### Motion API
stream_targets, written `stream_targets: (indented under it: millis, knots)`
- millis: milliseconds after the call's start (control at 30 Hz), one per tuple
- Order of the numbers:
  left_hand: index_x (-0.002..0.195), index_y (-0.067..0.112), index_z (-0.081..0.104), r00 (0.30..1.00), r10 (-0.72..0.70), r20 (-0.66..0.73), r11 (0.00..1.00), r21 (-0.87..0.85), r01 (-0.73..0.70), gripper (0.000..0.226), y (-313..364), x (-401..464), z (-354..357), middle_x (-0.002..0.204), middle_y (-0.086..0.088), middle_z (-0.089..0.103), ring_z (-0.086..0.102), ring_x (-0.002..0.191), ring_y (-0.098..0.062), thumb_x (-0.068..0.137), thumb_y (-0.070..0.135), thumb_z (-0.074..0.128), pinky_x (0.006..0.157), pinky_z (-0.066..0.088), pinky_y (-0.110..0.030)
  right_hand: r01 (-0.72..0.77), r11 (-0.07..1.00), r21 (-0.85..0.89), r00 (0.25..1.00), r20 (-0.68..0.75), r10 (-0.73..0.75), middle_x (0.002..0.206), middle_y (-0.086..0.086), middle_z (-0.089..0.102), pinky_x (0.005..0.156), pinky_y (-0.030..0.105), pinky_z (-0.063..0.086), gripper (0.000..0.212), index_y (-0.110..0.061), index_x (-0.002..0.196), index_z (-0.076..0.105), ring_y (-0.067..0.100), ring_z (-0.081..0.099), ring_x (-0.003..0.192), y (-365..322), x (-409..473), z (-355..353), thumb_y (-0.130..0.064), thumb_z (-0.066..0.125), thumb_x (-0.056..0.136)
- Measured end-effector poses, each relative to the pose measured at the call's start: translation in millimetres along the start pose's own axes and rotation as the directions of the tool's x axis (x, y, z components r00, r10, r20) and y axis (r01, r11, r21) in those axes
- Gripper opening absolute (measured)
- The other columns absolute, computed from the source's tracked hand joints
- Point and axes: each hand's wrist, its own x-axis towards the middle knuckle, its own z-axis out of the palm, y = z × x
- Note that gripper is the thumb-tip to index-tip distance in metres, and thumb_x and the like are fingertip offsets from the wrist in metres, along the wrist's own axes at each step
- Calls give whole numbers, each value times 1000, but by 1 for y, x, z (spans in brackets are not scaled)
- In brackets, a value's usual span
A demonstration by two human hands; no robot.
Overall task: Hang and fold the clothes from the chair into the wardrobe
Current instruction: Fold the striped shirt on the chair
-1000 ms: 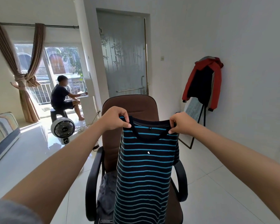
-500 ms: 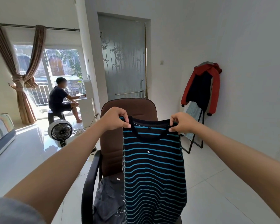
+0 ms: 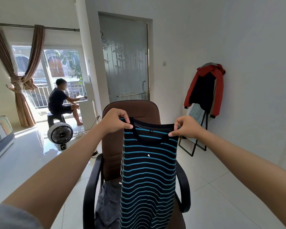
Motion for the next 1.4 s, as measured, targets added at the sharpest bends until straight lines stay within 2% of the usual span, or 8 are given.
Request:
stream_targets:
  millis: [200,333,433,600,800,1033,1233,1400]
  knots:
    - [65,13,61,998,13,-67,974,-223,-28,21,13,-6,-6,66,2,60,52,55,0,69,5,79,55,42,-11,125,990,59,991,-57,-122,52,0,43,49,21,33,40,-14,55,49,9,36,47,-22,4,-26,-18,87,64]
    - [59,25,65,999,7,-41,906,-424,-23,28,12,-7,-15,72,-4,61,54,75,-28,64,2,79,74,48,-39,210,957,198,978,-42,-206,54,2,37,52,23,29,43,-14,57,43,11,32,51,-40,2,-42,-5,84,66]
    - [60,23,71,995,-26,100,850,-522,74,37,19,-6,-18,79,-12,62,58,85,-31,67,-14,71,83,50,-40,208,923,325,970,55,-238,51,-10,49,51,16,41,37,-10,64,46,4,47,50,-56,-3,-49,10,77,69]
    - [79,9,73,875,-203,440,919,-223,326,27,23,-1,-26,92,-17,70,67,89,-27,71,-17,67,77,57,-27,30,972,235,956,277,-97,71,-5,65,63,18,51,25,-7,71,59,11,65,72,-65,-4,-50,10,76,69]
    - [79,17,74,811,-343,474,897,-90,432,23,19,-9,-12,90,-10,68,62,85,-24,75,-5,70,76,53,-31,-147,986,-80,904,395,167,79,6,69,59,19,53,18,-9,71,68,18,67,76,-65,-4,-38,6,78,70]
    - [72,8,65,908,-195,370,870,-361,334,19,9,-17,-3,74,-6,63,65,69,-18,68,-7,76,62,56,-25,-305,947,101,872,429,235,86,8,70,61,20,54,17,-6,79,69,18,69,79,-57,-8,-21,10,71,74]
    - [80,12,72,808,-211,550,959,-45,281,16,9,-19,-16,91,-3,66,64,82,-17,70,1,78,61,51,-19,-350,929,-122,717,604,349,102,13,68,73,29,58,17,-9,86,71,30,64,98,-67,-6,-1,6,68,80]
    - [77,15,74,805,-232,547,966,32,257,16,3,-20,-16,80,0,68,63,77,-13,70,2,78,66,51,-21,-388,918,-79,726,588,357,92,10,69,63,26,56,20,-10,82,71,26,65,87,-77,-5,18,10,67,78]
